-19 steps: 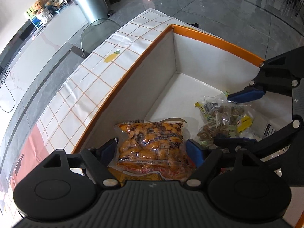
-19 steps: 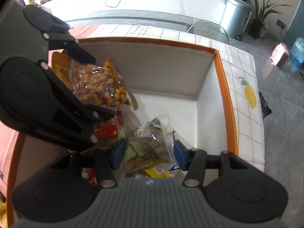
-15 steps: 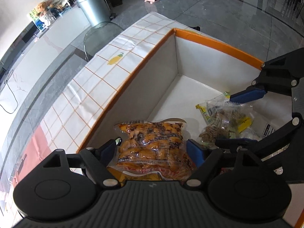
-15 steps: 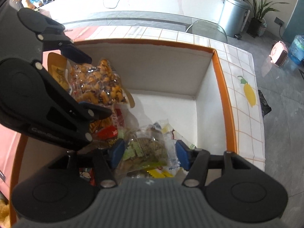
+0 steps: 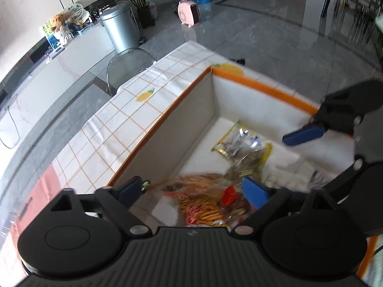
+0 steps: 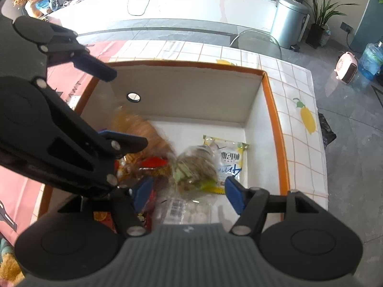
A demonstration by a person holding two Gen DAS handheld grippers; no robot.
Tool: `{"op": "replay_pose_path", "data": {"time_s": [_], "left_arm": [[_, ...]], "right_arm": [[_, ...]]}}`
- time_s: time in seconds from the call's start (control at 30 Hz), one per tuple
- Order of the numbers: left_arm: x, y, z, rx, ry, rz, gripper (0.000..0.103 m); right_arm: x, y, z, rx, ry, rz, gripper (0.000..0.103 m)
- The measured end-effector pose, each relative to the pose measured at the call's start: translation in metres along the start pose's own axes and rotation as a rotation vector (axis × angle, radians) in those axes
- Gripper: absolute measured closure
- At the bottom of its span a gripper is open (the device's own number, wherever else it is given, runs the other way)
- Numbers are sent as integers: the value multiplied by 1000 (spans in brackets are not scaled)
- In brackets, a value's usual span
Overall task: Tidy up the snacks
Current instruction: 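Open the left tool over the box while the right tool releases the seaweed-snack bag, then withdraw both tools from the box back over the table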
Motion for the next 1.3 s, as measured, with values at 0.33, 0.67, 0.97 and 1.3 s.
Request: {"op": "replay_pose_path", "data": {"time_s": [0.33,0.67,0.97,1.3], "left_arm": [[-42,8,3,-87,32,-53,0],[-115,44,23,-220,6,-166,1],[-174,109,37,-323,-63,-240,45],[-193,203,63,-509,-110,-246,71]], "right_arm": [[-32,8,4,35,20,-40,37],[-88,20,35,88,65,-140,37],[-131,44,98,113,78,-308,36],[-138,75,181,160,65,-481,40]]}}
Point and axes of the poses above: each gripper's, at about its wrist camera, not at the fingertips, and x roughly the way its jaws point, z to its left, y to its underside, the point moved 2 cm from there along x, roughly the way its jaws point, and after that the axes turned 2 degrees about -z, right-handed, at the moved point
